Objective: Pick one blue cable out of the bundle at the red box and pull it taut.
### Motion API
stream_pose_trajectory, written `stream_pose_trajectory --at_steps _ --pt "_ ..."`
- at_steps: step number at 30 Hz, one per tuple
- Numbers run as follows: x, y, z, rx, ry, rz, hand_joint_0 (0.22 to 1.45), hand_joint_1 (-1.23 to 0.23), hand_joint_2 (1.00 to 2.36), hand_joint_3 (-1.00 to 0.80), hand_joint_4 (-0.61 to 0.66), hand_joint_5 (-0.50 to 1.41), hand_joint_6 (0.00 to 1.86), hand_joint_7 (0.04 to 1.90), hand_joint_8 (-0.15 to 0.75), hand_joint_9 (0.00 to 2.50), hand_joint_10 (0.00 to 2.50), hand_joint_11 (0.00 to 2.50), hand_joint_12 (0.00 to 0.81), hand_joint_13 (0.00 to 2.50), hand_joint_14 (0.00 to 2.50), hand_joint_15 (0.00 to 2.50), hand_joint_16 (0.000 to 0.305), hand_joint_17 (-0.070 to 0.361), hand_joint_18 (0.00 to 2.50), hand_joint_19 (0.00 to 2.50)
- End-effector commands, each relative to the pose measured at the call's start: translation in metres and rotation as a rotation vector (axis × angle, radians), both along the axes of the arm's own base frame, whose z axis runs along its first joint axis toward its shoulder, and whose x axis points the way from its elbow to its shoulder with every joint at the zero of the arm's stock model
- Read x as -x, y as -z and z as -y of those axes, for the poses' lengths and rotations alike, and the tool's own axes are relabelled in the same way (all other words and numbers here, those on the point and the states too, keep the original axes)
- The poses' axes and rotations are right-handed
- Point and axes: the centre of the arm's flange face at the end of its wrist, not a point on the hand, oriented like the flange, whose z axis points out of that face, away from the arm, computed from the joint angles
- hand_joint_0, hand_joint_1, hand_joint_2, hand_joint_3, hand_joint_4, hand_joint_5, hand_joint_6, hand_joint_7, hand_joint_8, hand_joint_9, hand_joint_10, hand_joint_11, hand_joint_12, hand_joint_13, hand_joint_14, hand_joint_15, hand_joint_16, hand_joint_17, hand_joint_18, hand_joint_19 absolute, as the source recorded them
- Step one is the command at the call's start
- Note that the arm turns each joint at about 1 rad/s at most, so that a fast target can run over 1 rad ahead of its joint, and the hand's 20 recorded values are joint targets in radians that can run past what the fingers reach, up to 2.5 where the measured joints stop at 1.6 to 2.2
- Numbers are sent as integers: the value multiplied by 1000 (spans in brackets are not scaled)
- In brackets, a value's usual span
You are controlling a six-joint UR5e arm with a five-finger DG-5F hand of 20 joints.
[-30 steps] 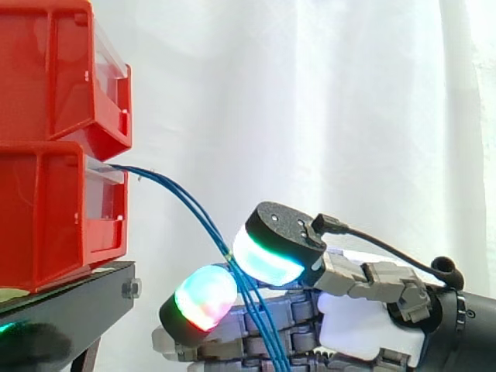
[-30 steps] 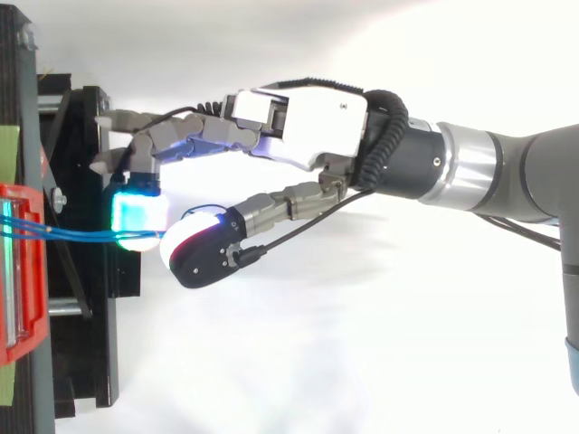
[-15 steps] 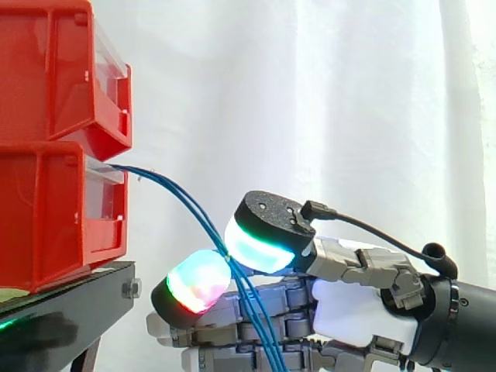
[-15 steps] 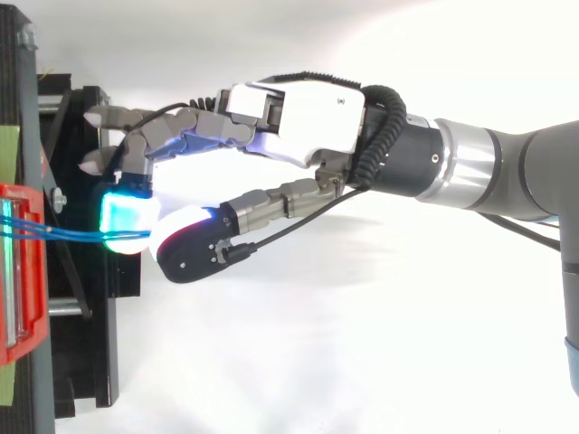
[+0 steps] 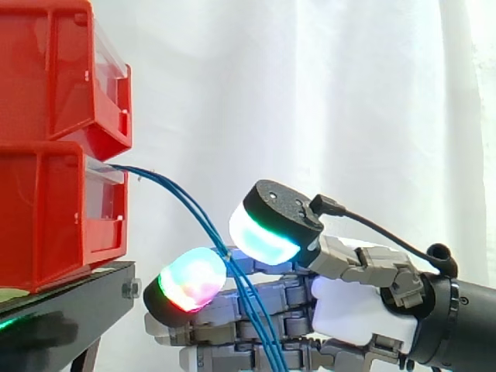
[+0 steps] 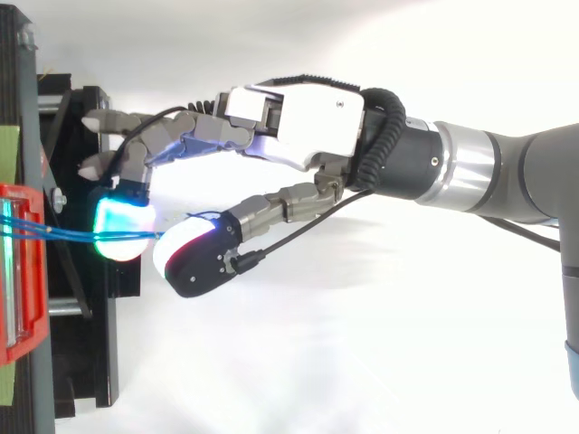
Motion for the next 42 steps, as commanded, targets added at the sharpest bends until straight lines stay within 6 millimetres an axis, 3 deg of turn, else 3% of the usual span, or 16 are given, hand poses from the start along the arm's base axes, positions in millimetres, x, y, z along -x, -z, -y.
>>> stream_pose_trajectory --at_steps 1,14,24,30,42 --pt "0 1 -1 4 2 -3 533 -656 1001 -485 245 -170 717 858 314 399 2 154 357 89 2 65 56 126 51 138" --pt "0 2 -4 12 2 -10 611 -670 1016 -228 193 -200 867 842 309 423 3 179 349 111 3 57 53 119 80 119" --pt "0 1 -3 5 -3 -4 610 -669 1016 -201 205 -201 884 810 311 426 3 188 349 116 2 65 53 119 87 117" --pt "0 1 -1 -1 -5 -5 605 -693 1016 -75 185 -187 904 832 345 516 4 221 366 197 0 56 57 128 185 89" --pt "2 3 0 -21 -10 -22 632 -756 1015 -7 68 -174 909 868 365 600 5 273 382 290 3 64 59 134 313 60"
